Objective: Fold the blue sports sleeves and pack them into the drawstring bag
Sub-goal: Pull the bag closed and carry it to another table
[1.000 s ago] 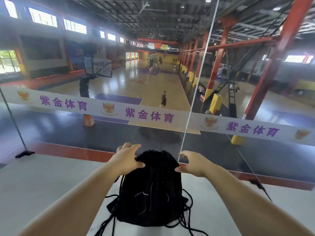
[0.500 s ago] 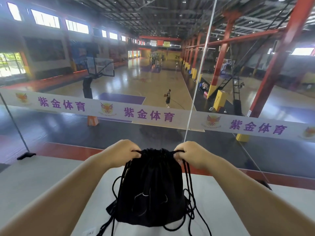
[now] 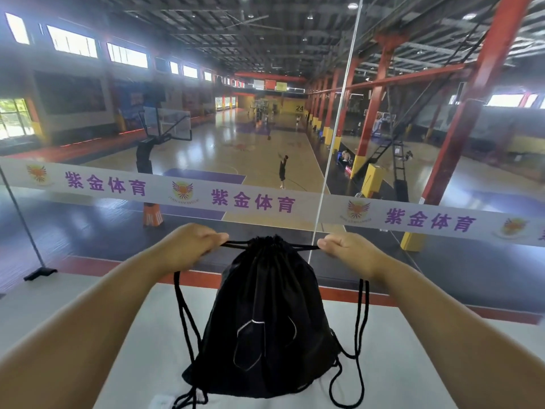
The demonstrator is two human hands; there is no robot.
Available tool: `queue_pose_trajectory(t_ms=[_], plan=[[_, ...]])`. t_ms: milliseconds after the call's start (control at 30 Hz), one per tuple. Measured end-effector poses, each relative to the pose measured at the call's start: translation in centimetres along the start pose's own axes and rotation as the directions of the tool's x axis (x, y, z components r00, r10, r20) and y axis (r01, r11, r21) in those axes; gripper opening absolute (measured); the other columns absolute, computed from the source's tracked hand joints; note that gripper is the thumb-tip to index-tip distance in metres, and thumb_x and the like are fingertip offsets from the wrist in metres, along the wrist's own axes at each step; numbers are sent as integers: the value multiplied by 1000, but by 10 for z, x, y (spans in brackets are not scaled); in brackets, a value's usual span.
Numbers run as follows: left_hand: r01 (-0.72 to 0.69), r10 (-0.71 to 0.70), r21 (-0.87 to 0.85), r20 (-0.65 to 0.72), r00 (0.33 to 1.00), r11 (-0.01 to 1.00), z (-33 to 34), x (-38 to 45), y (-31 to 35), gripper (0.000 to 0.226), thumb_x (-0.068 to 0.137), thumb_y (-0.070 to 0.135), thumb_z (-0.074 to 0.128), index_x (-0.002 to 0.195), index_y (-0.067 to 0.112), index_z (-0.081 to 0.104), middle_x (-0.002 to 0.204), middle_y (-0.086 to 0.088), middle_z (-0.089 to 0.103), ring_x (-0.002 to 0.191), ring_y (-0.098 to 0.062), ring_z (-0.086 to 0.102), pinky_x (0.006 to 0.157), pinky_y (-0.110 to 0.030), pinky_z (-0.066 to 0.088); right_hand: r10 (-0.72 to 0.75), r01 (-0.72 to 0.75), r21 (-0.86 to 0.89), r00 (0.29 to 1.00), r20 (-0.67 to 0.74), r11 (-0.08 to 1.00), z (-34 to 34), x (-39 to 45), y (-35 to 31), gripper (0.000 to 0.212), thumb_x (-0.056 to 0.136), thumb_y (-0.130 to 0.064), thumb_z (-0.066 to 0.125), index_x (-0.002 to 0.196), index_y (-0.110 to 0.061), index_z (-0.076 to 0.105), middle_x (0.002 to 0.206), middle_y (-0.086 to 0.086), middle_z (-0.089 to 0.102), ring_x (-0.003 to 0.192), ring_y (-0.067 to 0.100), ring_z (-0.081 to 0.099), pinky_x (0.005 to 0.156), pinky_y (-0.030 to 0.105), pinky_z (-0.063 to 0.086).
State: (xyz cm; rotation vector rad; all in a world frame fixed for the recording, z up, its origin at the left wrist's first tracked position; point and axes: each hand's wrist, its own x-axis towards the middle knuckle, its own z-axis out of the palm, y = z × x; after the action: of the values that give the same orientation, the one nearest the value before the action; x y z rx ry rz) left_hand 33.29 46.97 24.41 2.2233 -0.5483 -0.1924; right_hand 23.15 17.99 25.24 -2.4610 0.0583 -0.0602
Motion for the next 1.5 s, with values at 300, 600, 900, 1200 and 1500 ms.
queue_pose_trajectory(t_ms=[300,600,900,1200,1500], plan=[[-42,31,144,73,997,989,-7,-30,-23,46,86,46,58,56,14,44,51,2,38,46,-11,38,54,-26,39,72,-87,-156,993,-98,984,7,-44,-6,44,89,-48,56,58,-19,46,57,-1,44,55,12,43,59,28,38],[-235,243,-63,224,944,970,-23,-70,8,16,90,27,60,76,18,64,56,4,53,51,-8,48,56,-25,45,110,-149,-62,902,-417,987,14,-111,-50,26,91,-37,59,73,-17,58,66,2,59,62,14,52,59,25,40],[-463,539,-400,99,837,791,-7,-119,120,20,91,24,58,71,26,64,48,9,52,44,-10,44,52,-27,41,118,-56,104,539,-834,993,-14,-231,-110,30,92,-31,57,62,-33,52,53,-13,51,51,5,43,56,23,36],[-622,755,-440,256,604,647,73,-232,218,9,83,29,68,80,21,71,58,13,61,45,1,49,52,-18,44,165,-196,69,533,-830,978,-22,-417,-135,21,88,-25,63,72,-12,61,47,-12,47,44,4,40,46,10,33],[-757,638,-276,735,231,592,246,-394,229,9,84,25,66,78,23,72,66,11,67,57,5,59,57,-14,41,666,-697,185,520,-535,693,70,-624,-64,22,90,-29,62,71,-18,62,58,-5,55,46,3,46,51,18,36]])
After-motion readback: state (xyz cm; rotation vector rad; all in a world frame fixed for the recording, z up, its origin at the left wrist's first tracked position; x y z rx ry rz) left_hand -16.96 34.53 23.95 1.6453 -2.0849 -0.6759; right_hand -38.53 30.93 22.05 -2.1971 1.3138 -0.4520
